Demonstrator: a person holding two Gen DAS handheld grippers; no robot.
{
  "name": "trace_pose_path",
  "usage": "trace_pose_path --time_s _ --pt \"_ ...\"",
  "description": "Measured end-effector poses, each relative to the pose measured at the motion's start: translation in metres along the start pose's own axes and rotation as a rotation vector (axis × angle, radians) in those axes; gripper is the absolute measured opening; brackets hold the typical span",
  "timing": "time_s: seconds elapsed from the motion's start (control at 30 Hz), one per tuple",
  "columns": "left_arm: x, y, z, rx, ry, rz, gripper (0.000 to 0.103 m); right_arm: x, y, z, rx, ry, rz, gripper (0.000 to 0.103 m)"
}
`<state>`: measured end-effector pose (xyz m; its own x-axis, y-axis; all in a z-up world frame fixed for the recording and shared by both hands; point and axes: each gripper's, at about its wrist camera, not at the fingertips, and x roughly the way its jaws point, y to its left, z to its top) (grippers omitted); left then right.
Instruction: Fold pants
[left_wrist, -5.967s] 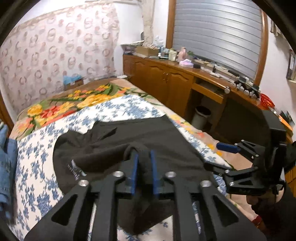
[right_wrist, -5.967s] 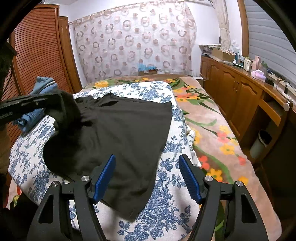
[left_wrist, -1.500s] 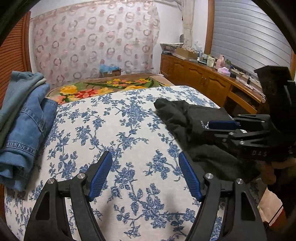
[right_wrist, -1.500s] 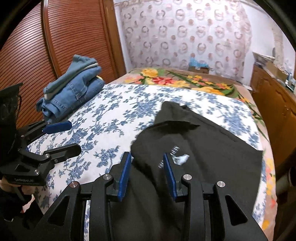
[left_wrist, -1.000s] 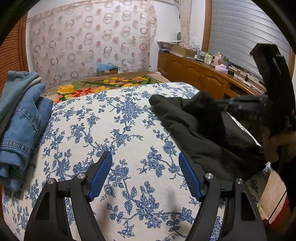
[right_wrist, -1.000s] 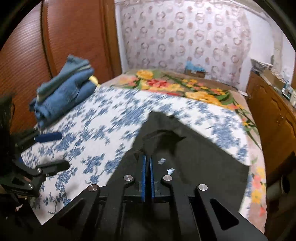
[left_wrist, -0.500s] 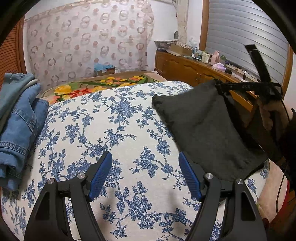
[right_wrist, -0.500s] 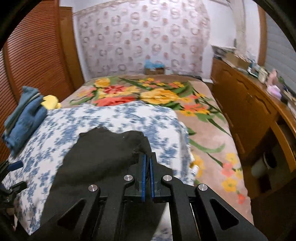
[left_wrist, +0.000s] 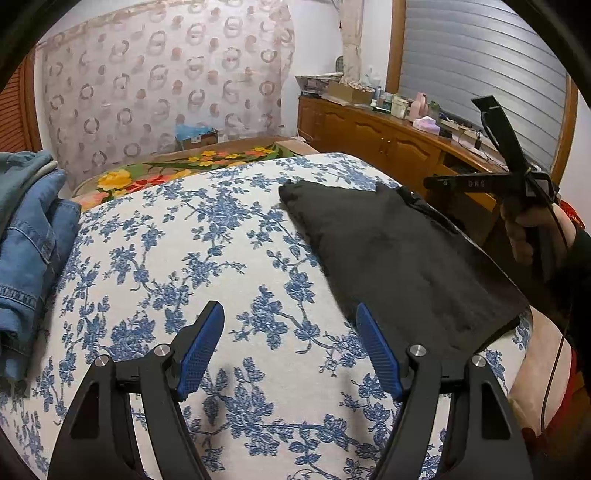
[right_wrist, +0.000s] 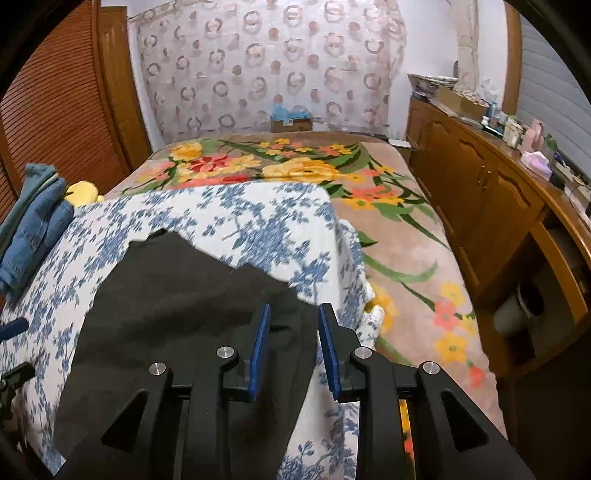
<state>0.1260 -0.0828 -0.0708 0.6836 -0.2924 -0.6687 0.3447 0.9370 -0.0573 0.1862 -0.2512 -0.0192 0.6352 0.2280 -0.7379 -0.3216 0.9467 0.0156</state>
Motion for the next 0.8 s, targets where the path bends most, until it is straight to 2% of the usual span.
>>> trace_pose_path --time_s 0.2,0.3,0.43,0.5,0.67,0.8 --pt "0.005 -0.007 -0.002 0.011 0.014 -0.003 0.075 0.027 0.003 0.0 -0.048 0.047 -0.007 0.028" --pt "0.006 -0.009 -0.003 0.017 0.018 -0.002 0.075 0.043 0.005 0.004 -0.094 0.081 -0.058 0.028" --pt "0.006 -0.009 -0.004 0.015 0.019 -0.005 0.075 0.046 -0.004 0.01 -0.109 0.082 -0.118 0.029" --pt "0.006 -0.009 -0.005 0.012 0.019 -0.006 0.075 0.044 -0.017 0.013 -0.083 0.081 -0.168 0.029" --pt "0.007 -0.011 -0.005 0.015 0.021 -0.011 0.075 0.025 -0.046 0.01 -0.007 0.048 -0.181 0.029" --pt "0.008 -0.015 -0.006 0.02 0.024 -0.018 0.075 -0.005 -0.045 -0.002 0.032 0.003 -0.136 0.029"
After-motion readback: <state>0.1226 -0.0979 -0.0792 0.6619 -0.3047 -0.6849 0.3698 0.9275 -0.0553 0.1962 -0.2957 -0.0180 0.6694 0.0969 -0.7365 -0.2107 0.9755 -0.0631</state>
